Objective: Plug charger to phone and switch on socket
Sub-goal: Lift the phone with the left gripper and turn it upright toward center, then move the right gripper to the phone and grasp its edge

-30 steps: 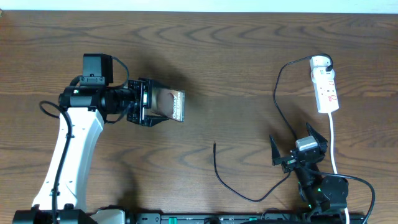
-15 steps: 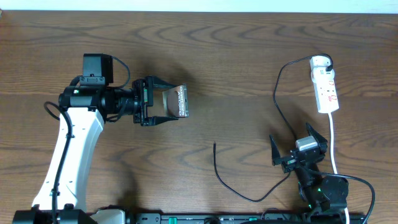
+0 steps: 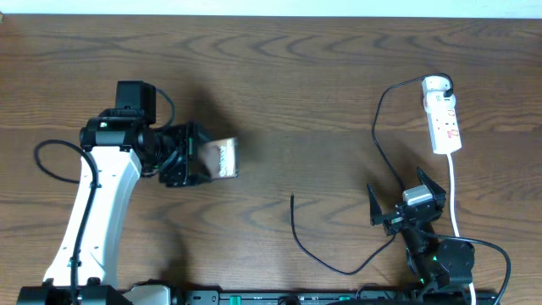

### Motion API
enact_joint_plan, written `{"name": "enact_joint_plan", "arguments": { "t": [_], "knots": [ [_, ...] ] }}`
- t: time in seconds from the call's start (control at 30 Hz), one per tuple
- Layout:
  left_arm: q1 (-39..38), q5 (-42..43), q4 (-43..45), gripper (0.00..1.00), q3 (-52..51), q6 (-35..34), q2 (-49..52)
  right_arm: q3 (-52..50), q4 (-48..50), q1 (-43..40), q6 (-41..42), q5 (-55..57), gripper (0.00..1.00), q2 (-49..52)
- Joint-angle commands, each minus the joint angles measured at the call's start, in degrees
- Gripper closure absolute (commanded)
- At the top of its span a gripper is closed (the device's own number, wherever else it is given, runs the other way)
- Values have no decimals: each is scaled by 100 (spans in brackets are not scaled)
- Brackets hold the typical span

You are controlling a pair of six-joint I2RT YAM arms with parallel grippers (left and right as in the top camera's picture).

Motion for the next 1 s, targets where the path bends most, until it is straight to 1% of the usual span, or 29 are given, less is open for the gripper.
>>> {"name": "enact_joint_plan", "arguments": {
  "t": [0.0, 0.13, 0.53, 0.6, 0.67, 0.77, 0.83, 0.9, 0.97],
  "knots": [
    [-2, -1019, -188, 93, 151, 92, -92, -11, -17, 20, 85, -2, 1, -31],
    [-31, -1250, -341, 93, 151, 90, -87, -11, -17, 20, 85, -2, 1, -31],
    [-267, -1246, -317, 93, 146, 24, -87, -11, 79, 20, 155, -50, 1, -31],
    [-267, -1246, -319, 93, 146, 26, -87, -11, 321, 20, 542, -63, 1, -31],
    [-267, -1246, -317, 93, 146, 26, -87, -11, 848, 20, 935, -63, 1, -31],
    [-267, -1241, -317, 93, 146, 24, -87, 61, 1523, 20, 1878, -63, 1, -17],
    [-267, -1228, -315, 93, 146, 2, -87, 256, 1475, 20, 2874, -90, 1, 114],
    [-267, -1228, -315, 93, 146, 4, -87, 442, 1412, 20, 3453, -332, 1, 380],
    [-267, -1228, -317, 93, 146, 4, -87, 719, 1414, 20, 3965, -776, 1, 920]
  ]
}}
